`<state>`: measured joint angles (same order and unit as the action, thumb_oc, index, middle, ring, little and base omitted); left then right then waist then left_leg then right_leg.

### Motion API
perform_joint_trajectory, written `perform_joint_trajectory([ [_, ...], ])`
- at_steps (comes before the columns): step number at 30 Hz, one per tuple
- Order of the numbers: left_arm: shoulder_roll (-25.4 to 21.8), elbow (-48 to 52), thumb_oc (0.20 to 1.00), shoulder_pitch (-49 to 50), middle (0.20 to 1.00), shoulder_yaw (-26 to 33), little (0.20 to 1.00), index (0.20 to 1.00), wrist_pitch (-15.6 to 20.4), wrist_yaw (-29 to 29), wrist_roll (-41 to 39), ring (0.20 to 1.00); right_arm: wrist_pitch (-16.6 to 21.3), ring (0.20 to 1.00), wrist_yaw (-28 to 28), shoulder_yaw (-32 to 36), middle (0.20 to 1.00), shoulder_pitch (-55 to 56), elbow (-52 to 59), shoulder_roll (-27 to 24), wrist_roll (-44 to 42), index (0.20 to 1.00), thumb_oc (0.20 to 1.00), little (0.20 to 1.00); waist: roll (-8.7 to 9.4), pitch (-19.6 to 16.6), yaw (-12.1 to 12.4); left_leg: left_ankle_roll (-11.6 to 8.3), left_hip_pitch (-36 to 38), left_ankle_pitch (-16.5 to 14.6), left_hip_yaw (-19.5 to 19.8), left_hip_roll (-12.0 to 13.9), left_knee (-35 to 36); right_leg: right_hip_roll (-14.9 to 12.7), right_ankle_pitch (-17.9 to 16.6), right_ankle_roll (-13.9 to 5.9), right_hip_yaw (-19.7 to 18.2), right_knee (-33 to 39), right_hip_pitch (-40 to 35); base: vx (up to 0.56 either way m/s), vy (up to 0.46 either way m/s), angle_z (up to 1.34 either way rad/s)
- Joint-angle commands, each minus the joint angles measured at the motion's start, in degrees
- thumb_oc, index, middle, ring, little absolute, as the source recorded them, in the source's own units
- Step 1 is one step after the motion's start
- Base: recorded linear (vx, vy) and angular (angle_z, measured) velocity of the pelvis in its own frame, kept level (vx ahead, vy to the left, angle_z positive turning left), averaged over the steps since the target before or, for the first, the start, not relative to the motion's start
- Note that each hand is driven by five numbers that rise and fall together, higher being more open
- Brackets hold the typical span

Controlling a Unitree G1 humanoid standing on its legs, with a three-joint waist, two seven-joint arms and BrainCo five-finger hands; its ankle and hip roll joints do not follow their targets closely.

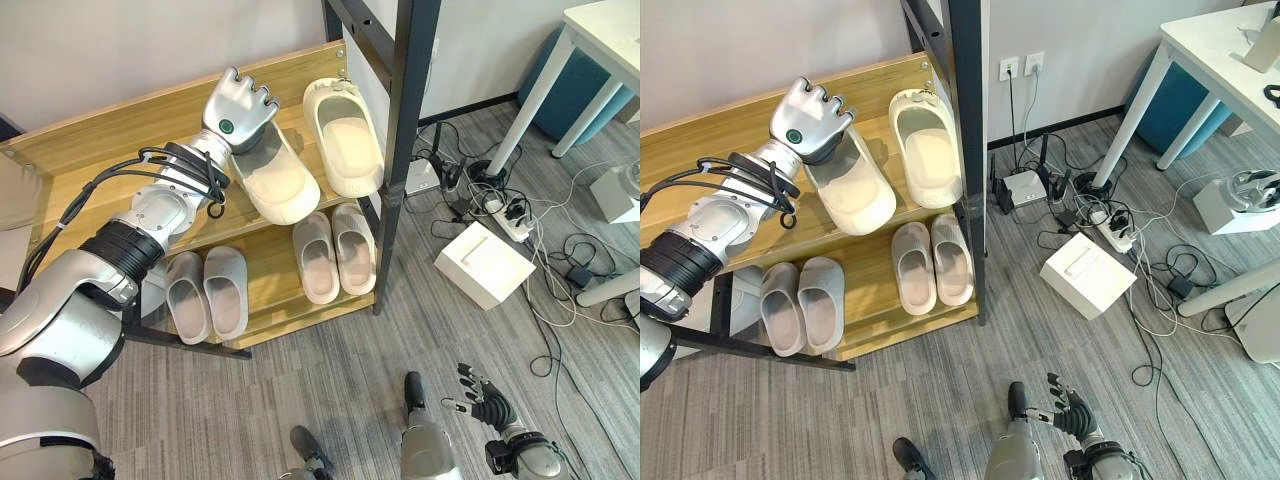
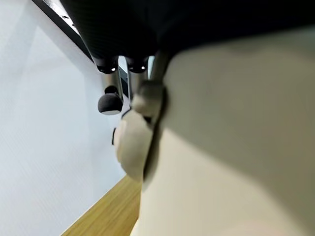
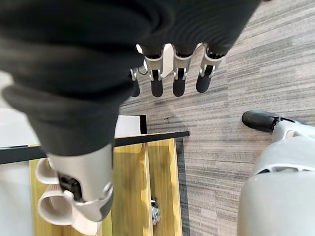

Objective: Arrange the slippers neatly on the shoe rack.

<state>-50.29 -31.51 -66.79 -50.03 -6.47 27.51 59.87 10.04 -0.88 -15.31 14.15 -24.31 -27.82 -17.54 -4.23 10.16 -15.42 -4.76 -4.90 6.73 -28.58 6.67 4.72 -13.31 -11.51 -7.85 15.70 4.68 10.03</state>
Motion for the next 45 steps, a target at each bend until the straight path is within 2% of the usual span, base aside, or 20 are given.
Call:
perform_joint_trajectory([
  [1, -1.1, -2.5, 1.0, -11.6, 1.0, 3.0, 1.0, 1.0, -3.6, 2.5, 1.2, 1.0, 3.3, 1.0, -0.4, -0.5, 1.0, -2.0, 2.3, 0.0, -1.6, 1.0, 1.0, 1.0, 0.61, 1.8, 0.2, -1.55, 3.7, -5.0, 2.6, 0.6, 0.3, -1.0, 5.5, -6.14, 2.5, -2.2, -3.7, 0.02, 0.019, -0.04],
  [4, -0.2, -2.4, 1.0, -11.3, 1.0, 3.2, 1.0, 1.0, -3.7, 2.2, 1.4, 1.0, 3.4, 1.0, -0.6, -0.6, 1.0, -1.8, 2.3, 0.1, -1.6, 1.0, 1.0, 1.0, 0.69, 2.0, 0.1, -1.55, 3.6, -5.0, 2.5, 0.6, 0.3, -1.2, 5.4, -6.18, 2.5, -2.2, -3.5, 0.0, 0.005, -0.01],
  [6, 2.0, -1.5, 1.0, -10.5, 1.0, 5.4, 1.0, 1.0, -3.9, 1.5, 0.7, 1.0, 3.1, 1.0, -0.8, -0.3, 1.0, -1.6, 2.7, 0.7, -1.9, 1.0, 1.0, 1.0, 0.8, 2.0, 0.2, -1.57, 3.5, -5.0, 2.7, 0.6, 0.3, -1.3, 5.5, -6.11, 2.7, -2.1, -3.5, 0.0, 0.0, 0.0],
  [8, 4.1, -0.2, 1.0, -8.1, 1.0, 10.6, 1.0, 1.0, -4.3, 1.8, -2.6, 1.0, 2.3, 1.0, -0.8, -0.4, 1.0, -1.6, 3.0, 1.3, -2.4, 1.0, 1.0, 1.0, 0.86, 1.5, 0.6, -1.65, 3.8, -4.9, 3.2, 0.8, 0.3, -1.1, 5.7, -5.8, 3.3, -2.0, -4.2, 0.0, -0.05, 0.0],
  [9, 4.1, -0.2, 1.0, -7.9, 1.0, 10.7, 1.0, 1.0, -4.3, 1.8, -2.6, 1.0, 2.3, 1.0, -0.8, -0.4, 1.0, -1.6, 3.0, 1.2, -2.4, 1.0, 1.0, 1.0, 0.81, 1.4, 0.6, -1.65, 3.8, -4.9, 3.2, 0.8, 0.3, -1.1, 5.7, -5.8, 3.3, -2.0, -4.2, 0.0, -0.047, 0.01],
  [12, 5.8, 2.7, 1.0, -5.1, 1.0, 15.9, 1.0, 1.0, -3.8, 2.6, -7.2, 1.0, 1.9, 1.0, -1.0, -0.4, 1.0, -1.7, 3.4, 1.9, -2.2, 1.0, 1.0, 1.0, 0.92, 1.1, 1.0, -1.77, 3.9, -4.8, 3.6, 0.9, 0.3, -0.9, 5.9, -5.54, 3.6, -1.7, -4.9, 0.0, -0.036, 0.04],
  [14, 9.5, 12.2, 1.0, 2.0, 1.0, 25.7, 1.0, 1.0, -0.5, 5.0, -15.8, 1.0, 0.8, 1.0, -1.8, 0.0, 1.0, -2.0, 3.1, 3.5, -1.4, 1.0, 1.0, 1.0, 1.12, 0.4, 2.0, -2.0, 4.4, -4.6, 4.4, 1.1, 0.3, -0.5, 6.0, -5.05, 4.3, -1.0, -6.2, 0.0, -0.069, 0.24],
  [17, 11.2, 16.0, 1.0, 4.7, 1.0, 28.2, 1.0, 1.0, 1.2, 5.7, -18.3, 1.0, 0.4, 1.0, -1.9, -0.3, 1.0, -2.1, 2.6, 3.8, -1.5, 1.0, 1.0, 1.0, 1.14, 0.0, 2.3, -2.05, 4.6, -4.6, 4.8, 1.2, 0.3, -0.3, 6.0, -4.84, 4.6, -0.6, -6.8, 0.01, -0.033, 0.13],
  [20, 15.0, 21.8, 1.0, 9.1, 1.0, 31.5, 1.0, 1.0, 5.4, 6.1, -25.0, 1.0, -0.4, 1.0, -2.3, -1.0, 1.0, -3.7, 1.4, 5.2, -1.6, 1.0, 1.0, 1.0, 1.27, -0.8, 3.4, -2.12, 5.0, -4.3, 5.4, 1.4, 0.3, 0.1, 6.2, -4.54, 5.0, -0.3, -7.7, 0.01, -0.034, 0.15],
  [22, 15.8, 23.1, 1.0, 10.6, 1.0, 32.2, 1.0, 1.0, 6.7, 5.8, -27.1, 1.0, -0.5, 1.0, -2.4, -1.0, 1.0, -4.2, 1.0, 5.4, -1.7, 1.0, 1.0, 1.0, 1.24, -1.1, 3.6, -2.12, 5.1, -4.3, 5.4, 1.4, 0.3, 0.2, 6.2, -4.47, 5.1, -0.3, -7.9, 0.0, -0.014, 0.04],
  [26, 22.0, 27.2, 1.0, 19.7, 1.0, 34.9, 1.0, 1.0, 13.7, 0.7, -44.7, 1.0, -2.0, 1.0, -3.2, -0.9, 1.0, -7.1, -0.5, 7.3, -1.7, 1.0, 1.0, 1.0, 1.29, -2.1, 5.0, -1.91, 5.3, -3.8, 6.1, 1.4, 0.3, 0.4, 6.1, -3.98, 5.6, 0.1, -8.7, 0.0, -0.033, 0.05],
  [28, 25.5, 27.2, 1.0, 23.9, 1.0, 34.1, 1.0, 1.0, 15.5, -3.2, -54.4, 1.0, -2.9, 1.0, -3.7, -0.8, 1.0, -8.5, -1.7, 8.0, -1.6, 1.0, 1.0, 1.0, 1.19, -2.4, 5.7, -1.86, 5.6, -3.8, 6.5, 1.3, 0.3, 0.6, 6.3, -3.88, 5.8, 0.1, -9.3, 0.02, -0.023, 0.12],
  [31, 28.9, 27.6, 1.0, 29.3, 1.0, 31.7, 1.0, 1.0, 18.3, -9.3, -73.8, 1.0, -4.7, 1.0, -4.4, -1.2, 1.0, -10.7, -2.5, 8.8, -2.1, 1.0, 1.0, 1.0, 0.99, -3.2, 6.6, -1.74, 5.8, -3.6, 7.1, 1.3, 0.3, 0.6, 6.2, -3.79, 6.3, 0.3, -9.7, 0.01, -0.016, 0.14],
  [32, 28.9, 27.5, 1.0, 29.3, 1.0, 31.7, 1.0, 1.0, 18.4, -9.3, -73.8, 1.0, -4.7, 1.0, -4.4, -1.2, 1.0, -10.7, -2.5, 8.8, -2.1, 1.0, 1.0, 1.0, 1.02, -3.4, 6.6, -1.69, 5.5, -3.4, 7.1, 1.3, 0.3, 0.5, 6.1, -3.75, 6.3, 0.3, -9.5, 0.01, -0.014, 0.07],
  [33, 29.4, 27.5, 1.0, 31.4, 1.0, 30.2, 1.0, 1.0, 18.1, -12.4, -83.1, 1.0, -5.7, 1.0, -4.5, -1.5, 1.0, -11.7, -2.9, 9.1, -2.8, 1.0, 1.0, 1.0, 0.9, -4.1, 7.1, -1.63, 5.7, -3.4, 7.5, 1.2, 0.3, 0.5, 6.1, -3.8, 6.4, 0.3, -9.8, 0.02, -0.01, 0.14],
  [38, 28.6, 24.2, 1.0, 31.3, 1.0, 26.2, 1.0, 1.0, 14.6, -16.1, -92.6, 1.0, -7.5, 1.0, -4.7, -2.8, 1.0, -14.3, -4.0, 9.2, -3.7, 1.0, 1.0, 1.0, 0.8, -5.2, 7.9, -1.67, 5.6, -3.2, 8.1, 1.2, 0.3, 0.6, 6.0, -3.92, 7.0, 0.3, -10.3, 0.02, -0.014, 0.1],
  [45, 30.1, 22.0, 1.0, 29.8, 1.0, 22.1, 1.0, 1.0, 11.9, -17.6, -96.4, 1.0, -8.6, 1.0, -4.7, -4.9, 1.0, -15.4, -4.8, 10.6, -3.5, 1.0, 1.0, 1.0, 0.6, -6.2, 7.9, -1.57, 6.3, -3.4, 8.4, 1.2, 0.3, 0.5, 6.0, -3.9, 7.2, 0.3, -11.1, 0.01, -0.001, 0.02],
])
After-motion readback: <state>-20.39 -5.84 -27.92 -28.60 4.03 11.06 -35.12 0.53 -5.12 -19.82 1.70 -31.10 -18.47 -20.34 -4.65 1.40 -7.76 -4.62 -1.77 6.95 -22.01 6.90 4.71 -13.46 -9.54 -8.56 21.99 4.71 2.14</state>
